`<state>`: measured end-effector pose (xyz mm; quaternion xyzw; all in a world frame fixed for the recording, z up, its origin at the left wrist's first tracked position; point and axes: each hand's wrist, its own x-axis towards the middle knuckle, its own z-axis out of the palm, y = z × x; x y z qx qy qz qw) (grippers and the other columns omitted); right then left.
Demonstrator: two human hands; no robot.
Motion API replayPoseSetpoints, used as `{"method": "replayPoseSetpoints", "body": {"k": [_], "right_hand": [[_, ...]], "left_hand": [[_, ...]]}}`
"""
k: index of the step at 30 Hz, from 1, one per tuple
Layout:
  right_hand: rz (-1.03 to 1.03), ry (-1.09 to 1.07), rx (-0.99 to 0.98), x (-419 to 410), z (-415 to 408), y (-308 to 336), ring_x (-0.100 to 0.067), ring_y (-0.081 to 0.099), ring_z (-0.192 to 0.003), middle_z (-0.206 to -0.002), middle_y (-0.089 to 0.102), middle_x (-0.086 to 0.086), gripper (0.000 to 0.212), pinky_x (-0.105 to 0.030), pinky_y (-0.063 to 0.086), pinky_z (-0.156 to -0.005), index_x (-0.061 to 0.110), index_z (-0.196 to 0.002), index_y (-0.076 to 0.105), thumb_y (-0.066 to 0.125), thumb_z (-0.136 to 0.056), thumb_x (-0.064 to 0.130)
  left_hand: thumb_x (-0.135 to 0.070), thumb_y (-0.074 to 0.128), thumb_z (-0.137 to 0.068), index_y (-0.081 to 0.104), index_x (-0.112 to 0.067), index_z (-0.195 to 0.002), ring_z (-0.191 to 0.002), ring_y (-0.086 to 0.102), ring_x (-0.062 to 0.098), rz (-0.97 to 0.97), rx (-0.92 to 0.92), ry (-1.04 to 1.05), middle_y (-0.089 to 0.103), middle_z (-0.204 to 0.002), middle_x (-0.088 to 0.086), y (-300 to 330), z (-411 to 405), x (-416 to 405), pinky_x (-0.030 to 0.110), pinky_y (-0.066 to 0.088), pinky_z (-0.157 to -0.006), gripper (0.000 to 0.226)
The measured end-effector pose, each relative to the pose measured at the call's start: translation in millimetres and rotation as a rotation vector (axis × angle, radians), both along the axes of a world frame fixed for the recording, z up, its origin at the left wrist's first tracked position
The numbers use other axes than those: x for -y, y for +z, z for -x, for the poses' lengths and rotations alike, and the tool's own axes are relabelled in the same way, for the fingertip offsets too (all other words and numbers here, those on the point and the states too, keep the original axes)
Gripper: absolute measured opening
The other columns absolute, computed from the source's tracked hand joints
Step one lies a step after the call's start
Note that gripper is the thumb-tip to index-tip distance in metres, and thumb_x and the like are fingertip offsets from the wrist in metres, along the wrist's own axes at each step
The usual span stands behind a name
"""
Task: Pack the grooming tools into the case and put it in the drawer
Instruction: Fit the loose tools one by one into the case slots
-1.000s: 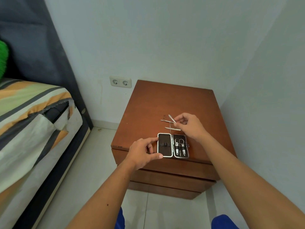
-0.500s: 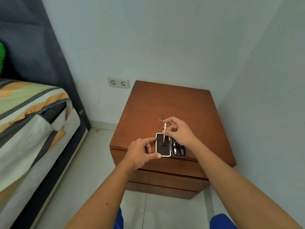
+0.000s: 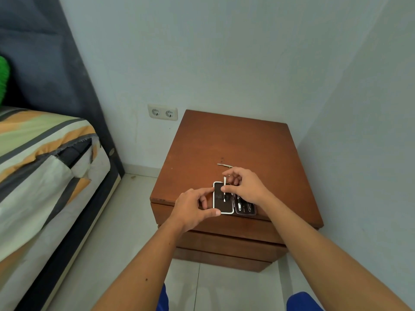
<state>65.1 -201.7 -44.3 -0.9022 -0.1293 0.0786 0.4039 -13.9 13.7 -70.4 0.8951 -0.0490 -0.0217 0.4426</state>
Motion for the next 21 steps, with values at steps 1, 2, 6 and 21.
{"method": "replayPoseSetpoints", "body": {"k": [1,2,6,21], "right_hand": [[0.056,0.008,0.018,1,1,1,-0.005,0.056,-0.081,-0.102,0.064,0.006,0.045,-0.023,0.045,-0.080,0.024,-0.119,0.074,0.091,-0.078,0.028],[0.105,0.023,0.032,2,3,1,-0.006,0.056,-0.088,-0.108,0.061,0.005,0.047,-0.021,0.044,-0.082,0.023,-0.122,0.074,0.090,-0.079,0.031],[0.193,0.107,0.015,6,11,0,-0.011,0.053,-0.108,-0.119,0.049,0.005,0.067,-0.020,0.041,-0.091,0.024,-0.138,0.065,0.089,-0.078,0.042],[0.016,-0.133,0.162,19,11,4,-0.007,0.062,-0.085,-0.106,0.064,0.009,0.022,-0.018,0.047,-0.077,0.026,-0.109,0.079,0.083,-0.087,0.028]], "left_hand": [[-0.050,0.089,-0.074,0.061,-0.038,-0.141,-0.082,0.049,0.006,0.002,0.001,0.000,0.067,-0.077,-0.012,0,0,0,0.029,0.035,-0.069,0.073],[-0.050,0.089,-0.074,0.060,-0.038,-0.141,-0.082,0.049,0.006,0.002,0.001,0.000,0.067,-0.078,-0.011,1,0,0,0.029,0.036,-0.069,0.073],[-0.049,0.087,-0.076,0.059,-0.037,-0.143,-0.085,0.050,0.008,-0.009,-0.002,0.002,0.067,-0.078,-0.012,2,1,1,0.030,0.038,-0.070,0.073],[-0.049,0.088,-0.075,0.059,-0.039,-0.142,-0.084,0.050,0.008,0.005,0.011,-0.008,0.067,-0.078,-0.011,2,1,0,0.031,0.042,-0.074,0.073]]}}
